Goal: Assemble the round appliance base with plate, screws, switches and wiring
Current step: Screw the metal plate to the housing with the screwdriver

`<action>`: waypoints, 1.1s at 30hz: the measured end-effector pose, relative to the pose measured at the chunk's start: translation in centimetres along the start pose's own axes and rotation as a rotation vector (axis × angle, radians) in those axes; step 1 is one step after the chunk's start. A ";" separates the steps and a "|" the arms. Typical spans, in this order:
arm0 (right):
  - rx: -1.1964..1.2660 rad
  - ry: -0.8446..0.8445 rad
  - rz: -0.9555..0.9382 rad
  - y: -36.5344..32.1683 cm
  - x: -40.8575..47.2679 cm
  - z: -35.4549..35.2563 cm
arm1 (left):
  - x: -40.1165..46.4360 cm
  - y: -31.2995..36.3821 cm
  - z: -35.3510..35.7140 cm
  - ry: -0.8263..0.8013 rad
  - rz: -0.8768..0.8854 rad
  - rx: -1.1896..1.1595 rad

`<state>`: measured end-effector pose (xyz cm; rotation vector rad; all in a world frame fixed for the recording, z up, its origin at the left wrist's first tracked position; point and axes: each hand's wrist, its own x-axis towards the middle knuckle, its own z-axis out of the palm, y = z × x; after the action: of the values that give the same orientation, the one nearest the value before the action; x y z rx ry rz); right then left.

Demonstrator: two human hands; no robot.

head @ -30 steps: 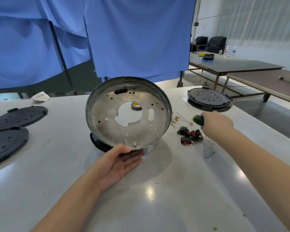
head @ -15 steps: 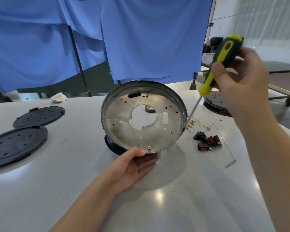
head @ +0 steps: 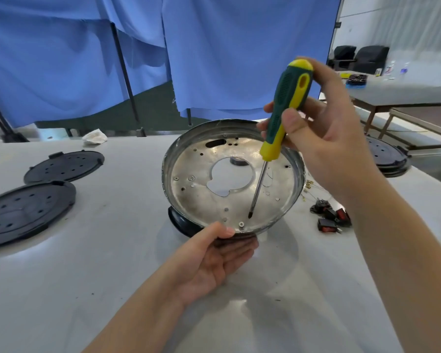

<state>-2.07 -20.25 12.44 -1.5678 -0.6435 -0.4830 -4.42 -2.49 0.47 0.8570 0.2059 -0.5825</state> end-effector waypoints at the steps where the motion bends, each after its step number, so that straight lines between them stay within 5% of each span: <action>1: 0.009 0.009 -0.009 -0.1 0.1 -0.2 | 0.0 0.0 0.0 0.006 0.000 -0.003; 19: 0.041 -0.031 0.029 1.2 -0.1 0.8 | 0.3 0.0 -0.2 0.043 -0.010 0.017; 33: -0.775 -0.025 -0.244 -1.0 -0.9 0.6 | 0.6 -0.3 -0.6 0.065 -0.022 0.050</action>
<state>-3.43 -19.75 12.55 -2.2313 -0.7127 -0.9769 -4.07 -2.46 -0.34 0.9244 0.2614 -0.5826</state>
